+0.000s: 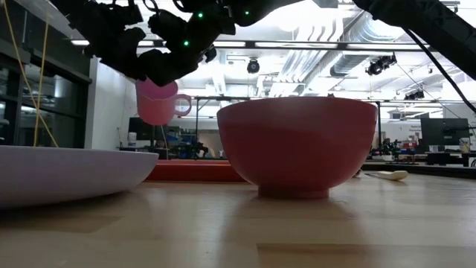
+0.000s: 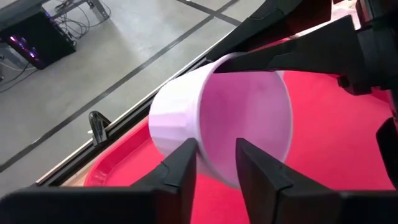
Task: Set up tray
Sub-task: Put the pink mug on the top left of the red serving tray
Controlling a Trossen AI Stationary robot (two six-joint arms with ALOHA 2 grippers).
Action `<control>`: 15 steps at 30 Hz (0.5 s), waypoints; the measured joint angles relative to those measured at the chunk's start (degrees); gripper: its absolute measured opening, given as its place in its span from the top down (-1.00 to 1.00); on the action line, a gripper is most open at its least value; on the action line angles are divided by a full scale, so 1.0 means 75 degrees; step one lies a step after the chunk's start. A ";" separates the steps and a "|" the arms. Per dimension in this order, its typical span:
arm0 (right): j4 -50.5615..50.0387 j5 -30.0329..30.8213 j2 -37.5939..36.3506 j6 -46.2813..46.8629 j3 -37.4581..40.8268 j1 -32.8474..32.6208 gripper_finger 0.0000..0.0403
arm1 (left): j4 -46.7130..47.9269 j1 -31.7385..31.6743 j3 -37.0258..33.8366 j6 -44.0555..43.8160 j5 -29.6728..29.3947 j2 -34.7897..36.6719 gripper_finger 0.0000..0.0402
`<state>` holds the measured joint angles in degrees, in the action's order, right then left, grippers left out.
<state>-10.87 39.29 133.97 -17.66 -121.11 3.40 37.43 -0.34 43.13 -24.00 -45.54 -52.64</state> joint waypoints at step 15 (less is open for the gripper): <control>-0.0006 -0.0211 0.0001 0.0123 -0.0010 -0.0026 1.00 | 0.0079 -0.0006 0.0000 0.0995 -0.0676 0.0003 -0.15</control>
<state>-10.92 37.71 133.97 -16.73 -121.19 3.20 38.02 -0.38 43.13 -16.54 -50.61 -52.62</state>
